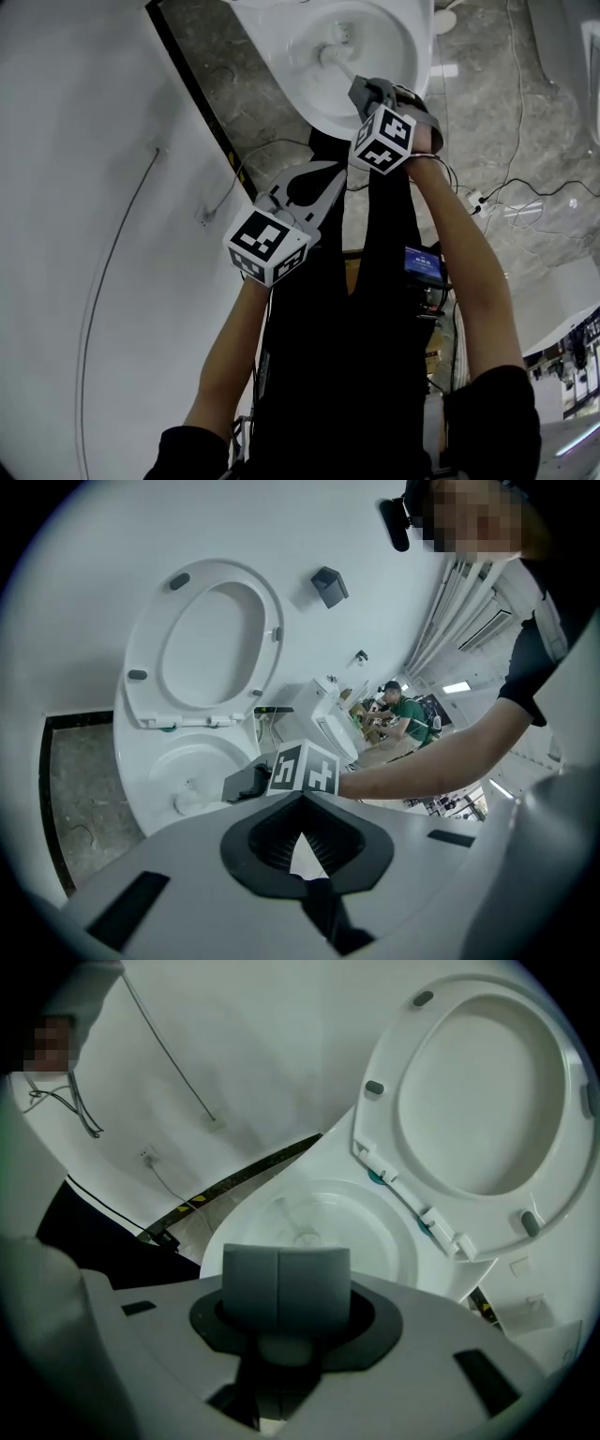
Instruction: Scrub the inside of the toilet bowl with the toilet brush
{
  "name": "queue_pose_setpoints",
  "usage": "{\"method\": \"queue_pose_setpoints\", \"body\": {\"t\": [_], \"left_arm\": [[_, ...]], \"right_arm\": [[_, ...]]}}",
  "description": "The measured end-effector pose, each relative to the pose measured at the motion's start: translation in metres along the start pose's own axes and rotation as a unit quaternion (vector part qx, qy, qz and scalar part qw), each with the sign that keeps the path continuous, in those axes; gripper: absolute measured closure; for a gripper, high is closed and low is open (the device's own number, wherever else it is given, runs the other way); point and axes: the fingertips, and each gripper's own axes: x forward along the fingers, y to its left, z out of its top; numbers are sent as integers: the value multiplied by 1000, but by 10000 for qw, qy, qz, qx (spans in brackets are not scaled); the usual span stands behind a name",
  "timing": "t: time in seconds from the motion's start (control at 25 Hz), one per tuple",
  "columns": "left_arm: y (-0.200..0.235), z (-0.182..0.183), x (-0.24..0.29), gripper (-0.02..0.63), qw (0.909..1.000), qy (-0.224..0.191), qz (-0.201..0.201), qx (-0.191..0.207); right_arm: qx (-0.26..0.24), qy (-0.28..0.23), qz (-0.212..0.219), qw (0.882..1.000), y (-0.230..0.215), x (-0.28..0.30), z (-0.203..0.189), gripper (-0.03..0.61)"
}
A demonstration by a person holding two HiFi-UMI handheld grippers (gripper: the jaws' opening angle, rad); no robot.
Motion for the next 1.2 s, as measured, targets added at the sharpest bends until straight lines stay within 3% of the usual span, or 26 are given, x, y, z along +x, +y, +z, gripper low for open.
{"method": "queue_pose_setpoints", "body": {"t": [0.64, 1.2], "left_arm": [[-9, 7, 0, 603, 9999, -63, -10, 136], [-59, 51, -15, 603, 9984, -278, 40, 480]], "right_arm": [[-907, -67, 546, 9944, 46, -49, -53, 419], [-592, 556, 606, 9949, 46, -96, -109, 418]]}}
